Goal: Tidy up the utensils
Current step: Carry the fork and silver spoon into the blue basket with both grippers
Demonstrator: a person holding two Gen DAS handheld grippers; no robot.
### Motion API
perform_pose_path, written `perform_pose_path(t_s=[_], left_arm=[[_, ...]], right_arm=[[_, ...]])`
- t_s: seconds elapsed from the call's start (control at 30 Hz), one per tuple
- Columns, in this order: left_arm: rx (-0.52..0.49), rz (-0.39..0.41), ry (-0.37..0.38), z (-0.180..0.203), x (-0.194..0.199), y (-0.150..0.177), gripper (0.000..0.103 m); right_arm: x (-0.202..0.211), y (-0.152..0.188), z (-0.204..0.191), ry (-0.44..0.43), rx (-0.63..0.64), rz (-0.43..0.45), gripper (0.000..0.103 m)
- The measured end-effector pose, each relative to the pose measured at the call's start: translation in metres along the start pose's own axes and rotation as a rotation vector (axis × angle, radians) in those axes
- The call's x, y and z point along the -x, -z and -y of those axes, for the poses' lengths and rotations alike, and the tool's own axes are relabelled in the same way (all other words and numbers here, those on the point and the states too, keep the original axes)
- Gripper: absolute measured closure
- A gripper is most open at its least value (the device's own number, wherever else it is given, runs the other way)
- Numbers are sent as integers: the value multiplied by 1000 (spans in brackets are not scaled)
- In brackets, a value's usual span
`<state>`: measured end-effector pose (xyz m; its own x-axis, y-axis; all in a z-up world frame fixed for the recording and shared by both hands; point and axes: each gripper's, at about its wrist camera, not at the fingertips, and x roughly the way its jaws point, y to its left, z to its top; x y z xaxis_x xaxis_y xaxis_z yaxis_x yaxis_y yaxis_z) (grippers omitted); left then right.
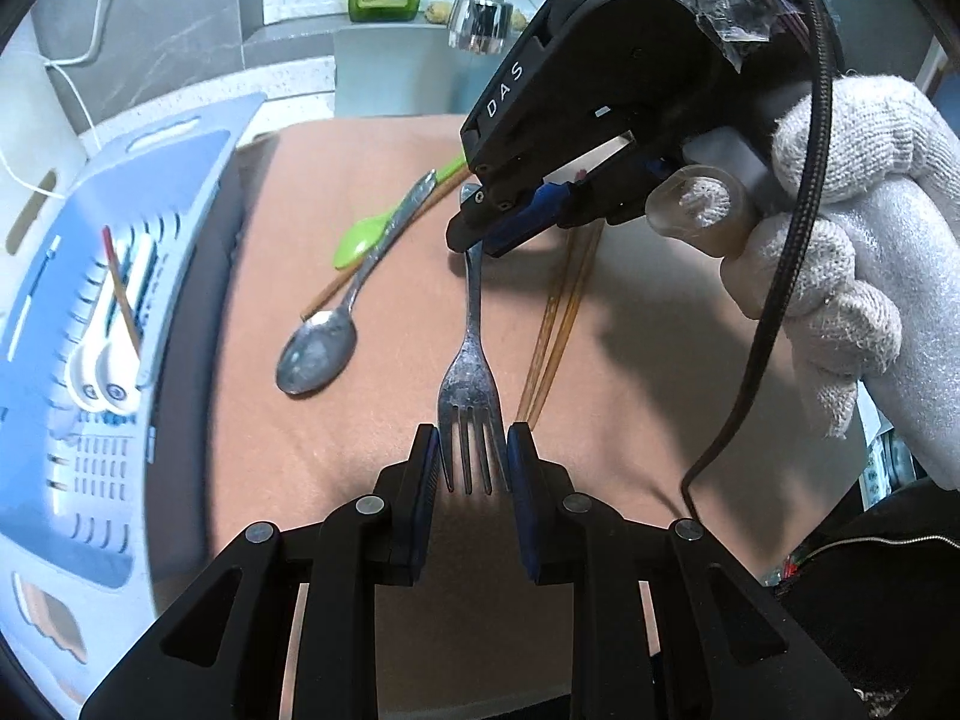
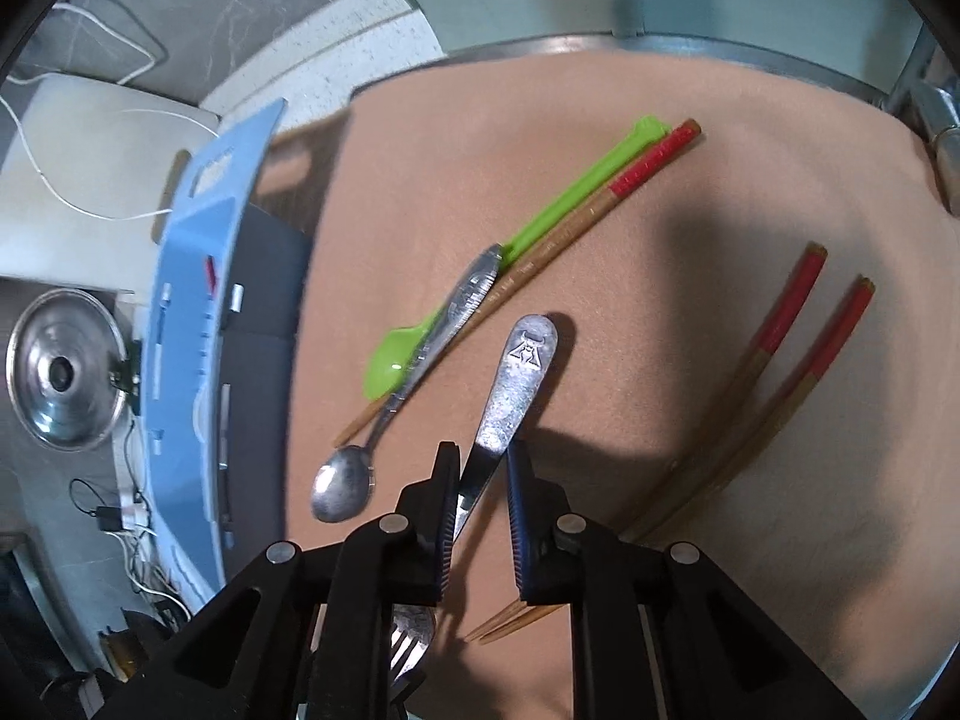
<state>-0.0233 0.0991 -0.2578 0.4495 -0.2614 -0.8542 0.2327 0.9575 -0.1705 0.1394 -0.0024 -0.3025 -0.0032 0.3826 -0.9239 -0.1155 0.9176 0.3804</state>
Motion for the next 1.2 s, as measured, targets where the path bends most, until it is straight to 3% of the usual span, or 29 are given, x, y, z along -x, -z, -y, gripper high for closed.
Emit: perform_pose_path(t_s=[0.3,0.6,0.93,1.2], left_arm=[[-24,42,-39,-14,36,-16,81],[4,88,-88,-71,61,-21,81],[85,68,-142,-144,55,-18,81],[135,17,-144,-182,29,-15,81]], right_arm=[[25,-8,-38,-81,25,70,91],[22,-26,-109,-125,92,103,91],[-32,-52,-182,-120,168,47,92],[-77,-65,-202,-78,191,-3,92]])
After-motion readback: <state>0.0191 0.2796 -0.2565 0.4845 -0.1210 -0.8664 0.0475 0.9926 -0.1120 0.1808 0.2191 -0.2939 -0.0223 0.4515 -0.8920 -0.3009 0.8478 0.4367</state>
